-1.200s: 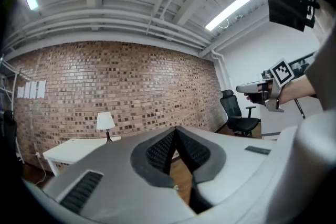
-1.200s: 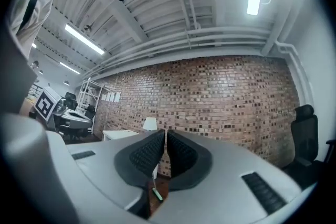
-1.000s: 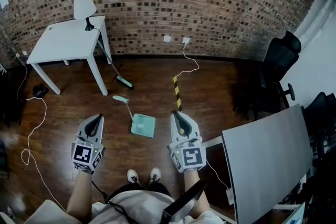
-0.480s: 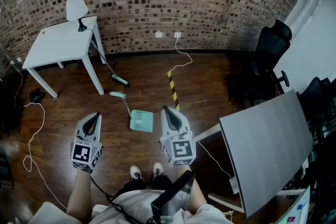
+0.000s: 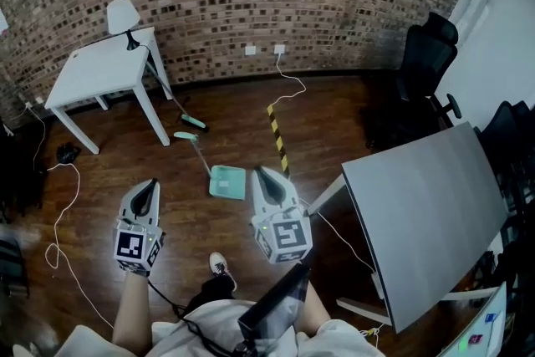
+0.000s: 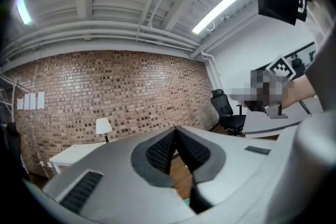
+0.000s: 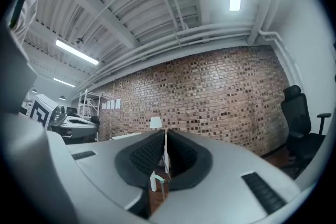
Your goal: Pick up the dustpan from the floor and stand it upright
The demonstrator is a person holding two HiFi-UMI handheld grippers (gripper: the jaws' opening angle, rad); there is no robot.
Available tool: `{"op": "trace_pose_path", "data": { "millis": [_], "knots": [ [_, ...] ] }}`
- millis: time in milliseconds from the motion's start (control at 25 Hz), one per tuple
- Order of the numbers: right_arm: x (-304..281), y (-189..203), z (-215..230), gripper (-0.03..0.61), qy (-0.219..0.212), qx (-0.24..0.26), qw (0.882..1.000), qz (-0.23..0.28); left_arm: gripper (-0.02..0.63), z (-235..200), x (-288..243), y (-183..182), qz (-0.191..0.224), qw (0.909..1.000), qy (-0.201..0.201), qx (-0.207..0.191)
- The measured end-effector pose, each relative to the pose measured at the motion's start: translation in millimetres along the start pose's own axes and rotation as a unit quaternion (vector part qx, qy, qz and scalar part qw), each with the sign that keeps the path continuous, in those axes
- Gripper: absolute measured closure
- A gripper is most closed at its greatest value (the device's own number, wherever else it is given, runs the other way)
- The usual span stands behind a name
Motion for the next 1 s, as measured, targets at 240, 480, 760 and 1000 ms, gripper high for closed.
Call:
{"op": "trace_pose_path", "data": {
  "millis": [240,480,760,1000],
  "knots": [
    [109.3,-22.3,2.7,0.557,-0.054,0.022,0.998,-0.004,0.621,95.5,64.0,-43.4,-0.018,0.9989,-0.023,-0.037],
    [214.9,-30.3,10.4,0.589,-0.063,0.004,0.998,-0.013,0.621,187.8,125.1,-76.9,-0.033,0.9994,-0.014,-0.003],
    [281.9,-35.3,11.6,0.591,-0.055,-0.02,0.998,-0.008,0.623,232.5,165.2,-114.3,-0.016,0.9998,0.005,0.009],
    [305.7,-37.4,-12.7,0.591,-0.076,-0.032,0.997,-0.008,0.623,238.5,193.0,-117.8,-0.013,0.9997,0.009,0.018]
  ]
}}
Point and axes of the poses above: the fingertips, and each gripper's own axes: x backward along the fingers, z to its right, y out of its underside, the point moved 1 cm from there along x, backward along the fingers, and after that the axes turned 13 degrees about -x, right-handed, at the moved point
